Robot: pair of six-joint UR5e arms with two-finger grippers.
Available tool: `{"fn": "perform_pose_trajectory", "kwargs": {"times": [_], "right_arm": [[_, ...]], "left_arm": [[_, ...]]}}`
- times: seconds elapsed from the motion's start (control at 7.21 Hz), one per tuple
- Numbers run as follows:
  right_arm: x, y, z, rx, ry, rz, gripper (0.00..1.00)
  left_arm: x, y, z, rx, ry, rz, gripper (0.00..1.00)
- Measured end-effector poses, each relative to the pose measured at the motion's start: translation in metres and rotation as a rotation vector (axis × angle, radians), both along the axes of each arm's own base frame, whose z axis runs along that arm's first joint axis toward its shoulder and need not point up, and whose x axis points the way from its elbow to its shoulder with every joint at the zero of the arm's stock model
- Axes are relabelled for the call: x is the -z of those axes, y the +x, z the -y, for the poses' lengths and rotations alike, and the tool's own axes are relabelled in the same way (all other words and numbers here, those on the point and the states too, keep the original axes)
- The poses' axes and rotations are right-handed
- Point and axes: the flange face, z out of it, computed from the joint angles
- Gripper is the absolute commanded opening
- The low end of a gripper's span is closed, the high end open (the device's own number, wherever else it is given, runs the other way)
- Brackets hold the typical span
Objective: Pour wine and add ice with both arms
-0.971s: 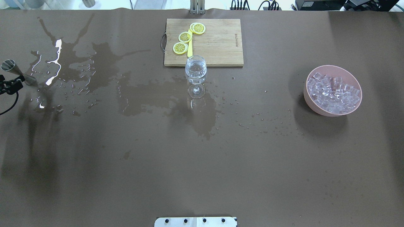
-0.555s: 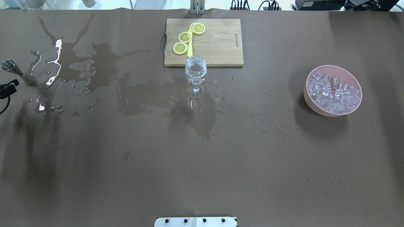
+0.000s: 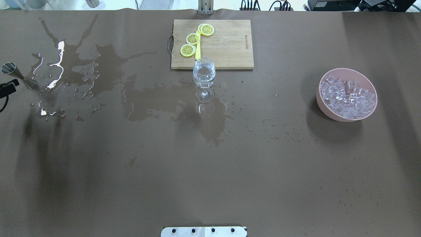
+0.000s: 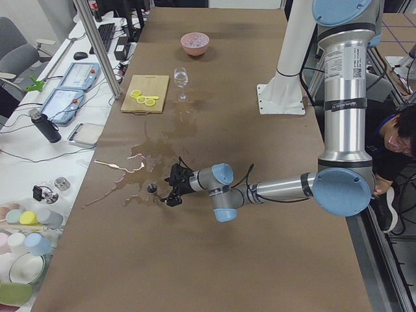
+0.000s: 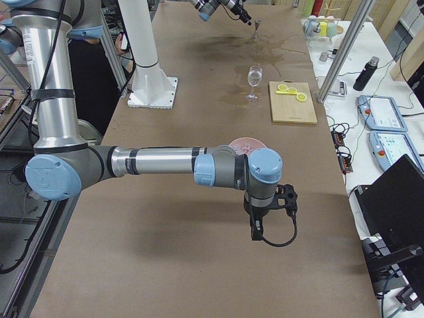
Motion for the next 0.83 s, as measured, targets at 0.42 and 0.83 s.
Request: {"fn": "perform_pose_trajectory", "kwargs": {"times": [0.42,0.83], "right_arm": [[0.017,-0.023,0.018,-0.002,-0.003,0.01,1.0],[0.014,-0.025,0.018,-0.004,0.008,0.01,1.0]], "left_arm": [[0.028,-0.021,0.017,-0.032,-0.097,-0.002,0.97],[0.072,-0.054,0.042,-0.089,-0.231,-0.033,0.97]]}}
